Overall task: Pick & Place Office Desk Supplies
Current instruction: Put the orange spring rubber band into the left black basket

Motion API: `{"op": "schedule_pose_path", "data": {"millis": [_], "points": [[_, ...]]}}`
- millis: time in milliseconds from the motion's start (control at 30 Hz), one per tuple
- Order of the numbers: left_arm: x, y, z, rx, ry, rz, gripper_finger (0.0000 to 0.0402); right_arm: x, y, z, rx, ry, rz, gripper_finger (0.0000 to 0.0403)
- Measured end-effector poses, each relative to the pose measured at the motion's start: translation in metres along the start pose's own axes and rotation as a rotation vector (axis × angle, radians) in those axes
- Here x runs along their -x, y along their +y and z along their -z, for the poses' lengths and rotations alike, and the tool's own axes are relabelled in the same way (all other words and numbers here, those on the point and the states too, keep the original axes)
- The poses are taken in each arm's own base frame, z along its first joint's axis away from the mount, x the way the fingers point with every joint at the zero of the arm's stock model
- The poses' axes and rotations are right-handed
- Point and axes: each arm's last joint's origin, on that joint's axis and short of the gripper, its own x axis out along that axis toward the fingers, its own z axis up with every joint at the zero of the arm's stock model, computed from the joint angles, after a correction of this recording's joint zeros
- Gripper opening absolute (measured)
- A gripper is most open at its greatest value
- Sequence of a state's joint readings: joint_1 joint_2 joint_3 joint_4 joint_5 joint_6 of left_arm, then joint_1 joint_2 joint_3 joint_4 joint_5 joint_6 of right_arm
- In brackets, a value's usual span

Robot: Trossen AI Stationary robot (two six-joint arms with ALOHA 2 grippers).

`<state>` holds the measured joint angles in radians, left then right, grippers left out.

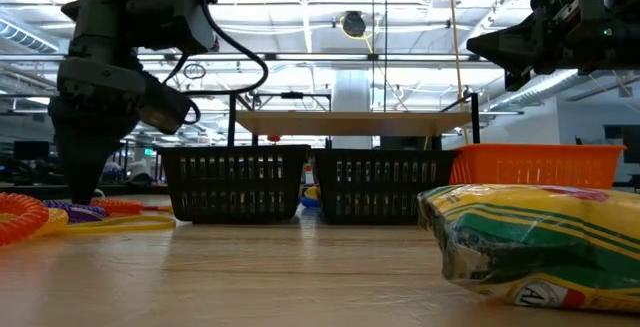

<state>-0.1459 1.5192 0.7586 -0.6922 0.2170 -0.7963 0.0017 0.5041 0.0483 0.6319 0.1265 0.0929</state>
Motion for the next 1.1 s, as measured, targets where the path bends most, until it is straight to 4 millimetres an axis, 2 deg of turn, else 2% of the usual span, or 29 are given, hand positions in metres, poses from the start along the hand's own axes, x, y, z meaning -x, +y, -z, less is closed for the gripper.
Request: {"op": "schedule_pose_path", "data": {"millis": [133,300,367,767,933,1100], "points": [[0.0,0.0,0.0,-0.002,0.001,0.004,0.0111,0.0,0.0,0.0,0.0,0.0,0.0,0.0],[0.0,-0.001,0.0,-0.006,0.015,0.018,0.0027,0.0,0.0,0.0,0.0,0.001,0.001,0.0],[0.0,-0.001,0.0,-0.008,0.015,0.017,0.0009,0.0,0.0,0.0,0.0,0.001,0.001,0.0],[0.01,0.003,-0.003,-0.01,0.013,0.079,0.0002,0.0,0.0,0.0,0.0,0.001,0.002,0.0],[0.025,0.001,-0.004,-0.021,-0.025,0.112,0.0001,0.0,0.0,0.0,0.0,0.002,0.003,0.0],[0.049,-0.007,-0.005,-0.059,-0.084,0.156,0.0001,0.0,0.0,0.0,0.0,0.002,0.003,0.0]]}}
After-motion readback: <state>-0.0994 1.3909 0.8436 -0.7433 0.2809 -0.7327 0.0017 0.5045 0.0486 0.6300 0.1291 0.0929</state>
